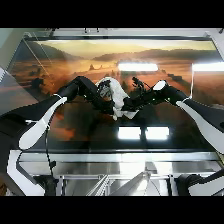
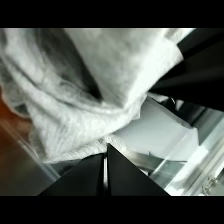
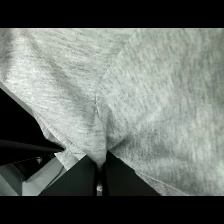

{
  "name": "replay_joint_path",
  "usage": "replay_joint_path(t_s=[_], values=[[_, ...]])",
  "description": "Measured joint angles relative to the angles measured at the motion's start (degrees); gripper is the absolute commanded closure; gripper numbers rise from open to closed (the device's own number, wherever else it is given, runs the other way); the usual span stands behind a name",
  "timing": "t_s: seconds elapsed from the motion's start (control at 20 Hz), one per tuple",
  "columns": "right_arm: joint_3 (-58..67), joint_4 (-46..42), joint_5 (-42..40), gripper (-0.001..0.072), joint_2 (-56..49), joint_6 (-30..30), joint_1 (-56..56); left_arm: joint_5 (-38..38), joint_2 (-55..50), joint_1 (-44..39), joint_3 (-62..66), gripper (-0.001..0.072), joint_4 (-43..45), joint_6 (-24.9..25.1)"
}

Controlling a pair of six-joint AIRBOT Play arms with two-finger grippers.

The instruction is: Fold the shirts.

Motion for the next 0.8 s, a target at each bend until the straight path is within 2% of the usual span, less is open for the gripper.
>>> replay_joint_path(t_s=[0.15, 0.25, 0.4, 0.55, 0.65, 0.8], values=[[0.48, 2.16, 2.32, 0.0696, 2.58, -2.12, -1.22, 0.28, 3.78, 1.2, -0.02, 0.0694, 0.09, 1.38], [2.43, 6.25, 4.96, 0.0695, 7.87, -4.68, -4.85, 1.64, 10.27, 4.52, -0.02, 0.0694, -0.44, 2.21], [7.91, 16.92, 9.29, 0.0696, 21.4, -9.25, -15.23, 2.97, 26.4, 14.05, 1.16, 0.0693, -2.78, 3.28], [12.85, 24.02, 9.29, 0.0695, 36.11, -12.72, -27.61, 3.41, 42.38, 25.9, 6.75, 0.0692, -3.37, 4.26], [14.53, 26.16, 7.91, 0.0695, 44.89, -14.58, -34.18, 2.62, 50.73, 33.55, 12.46, 0.0692, -4.02, 5.03], [15.45, 23.32, 6.67, 0.0695, 51.65, -15.39, -38.29, 3.13, 56.92, 41.83, 19.93, 0.0692, -4.52, 5.62]])
